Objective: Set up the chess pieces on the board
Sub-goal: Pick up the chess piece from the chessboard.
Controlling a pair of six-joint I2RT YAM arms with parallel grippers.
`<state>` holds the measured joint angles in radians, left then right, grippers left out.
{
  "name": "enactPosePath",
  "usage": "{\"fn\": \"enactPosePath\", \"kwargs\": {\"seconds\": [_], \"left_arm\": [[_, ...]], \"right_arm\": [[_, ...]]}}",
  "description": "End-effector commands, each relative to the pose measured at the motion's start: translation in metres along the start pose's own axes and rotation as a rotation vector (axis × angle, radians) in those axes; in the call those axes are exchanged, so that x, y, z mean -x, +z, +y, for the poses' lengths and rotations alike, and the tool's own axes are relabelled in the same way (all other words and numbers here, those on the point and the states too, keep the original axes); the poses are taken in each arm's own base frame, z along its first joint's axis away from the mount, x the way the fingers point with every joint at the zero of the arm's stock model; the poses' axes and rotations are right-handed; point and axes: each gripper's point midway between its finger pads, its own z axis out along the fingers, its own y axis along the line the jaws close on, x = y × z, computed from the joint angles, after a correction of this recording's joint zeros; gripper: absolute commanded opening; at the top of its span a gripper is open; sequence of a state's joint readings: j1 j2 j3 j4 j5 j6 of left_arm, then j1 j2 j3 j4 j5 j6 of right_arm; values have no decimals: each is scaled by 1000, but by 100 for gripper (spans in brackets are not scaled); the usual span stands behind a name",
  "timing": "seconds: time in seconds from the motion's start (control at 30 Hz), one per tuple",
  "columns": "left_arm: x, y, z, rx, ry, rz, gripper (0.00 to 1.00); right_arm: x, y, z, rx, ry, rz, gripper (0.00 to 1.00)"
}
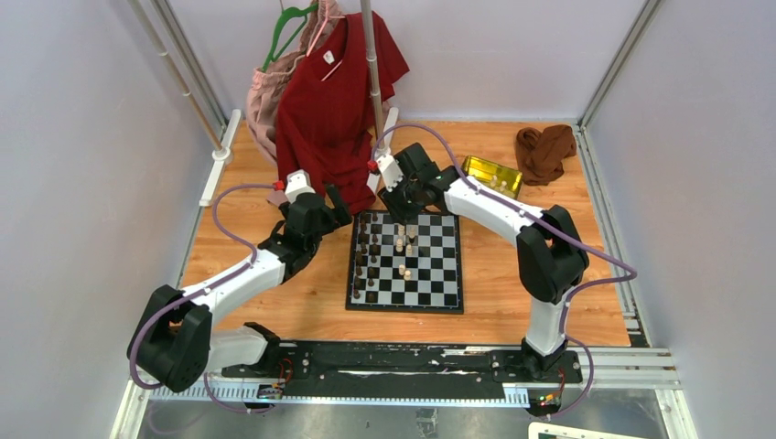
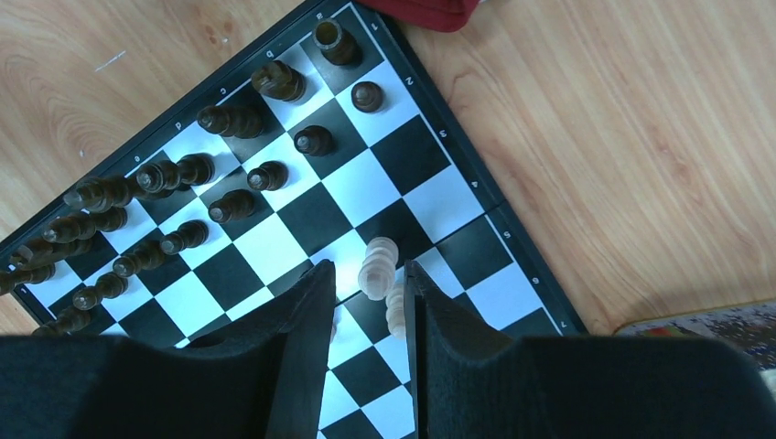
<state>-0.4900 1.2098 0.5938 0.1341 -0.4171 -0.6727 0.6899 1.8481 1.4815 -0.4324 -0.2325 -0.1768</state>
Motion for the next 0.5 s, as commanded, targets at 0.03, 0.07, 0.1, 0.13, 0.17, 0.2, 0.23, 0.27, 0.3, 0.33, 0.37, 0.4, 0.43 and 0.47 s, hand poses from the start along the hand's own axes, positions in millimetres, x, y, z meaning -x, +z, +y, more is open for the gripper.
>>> {"fn": "enactPosePath", "kwargs": {"seconds": [0.03, 0.07, 0.1, 0.13, 0.17, 0.2, 0.23, 0.27, 0.3, 0.33, 0.37, 0.4, 0.43, 0.47], "left_arm": [[13, -1, 4, 18, -25, -61, 100], [13, -1, 4, 18, -25, -61, 100], [14, -1, 4, 16, -26, -61, 100], [14, -1, 3, 15, -25, -60, 100], [13, 0, 3, 14, -24, -59, 100], [14, 0, 2, 13, -24, -59, 100], [14, 0, 2, 12, -23, -60, 100], [14, 0, 2, 12, -23, -60, 100], [14, 0, 2, 12, -22, -59, 100], [14, 0, 2, 13, -22, -59, 100], [14, 0, 2, 12, -21, -57, 100], [14, 0, 2, 12, -19, -57, 100], [13, 1, 2, 14, -18, -57, 100], [13, 0, 2, 14, -17, -57, 100]], "right_arm": [[-21, 8, 14, 47, -9, 65, 38], [-22, 9, 15, 48, -9, 69, 38], [-24, 10, 15, 49, -7, 73, 38], [-26, 10, 15, 50, -6, 79, 38], [-28, 11, 15, 50, -6, 83, 38], [-30, 12, 15, 49, -4, 89, 38], [-32, 13, 15, 49, -4, 94, 37], [-33, 14, 15, 50, -3, 98, 37], [-35, 15, 15, 50, -2, 103, 37], [-36, 17, 15, 50, -2, 107, 37], [-38, 18, 14, 49, -1, 113, 36], [-39, 20, 14, 49, -2, 117, 36], [-40, 21, 14, 49, -1, 121, 36], [-42, 23, 14, 50, 0, 125, 35]]}}
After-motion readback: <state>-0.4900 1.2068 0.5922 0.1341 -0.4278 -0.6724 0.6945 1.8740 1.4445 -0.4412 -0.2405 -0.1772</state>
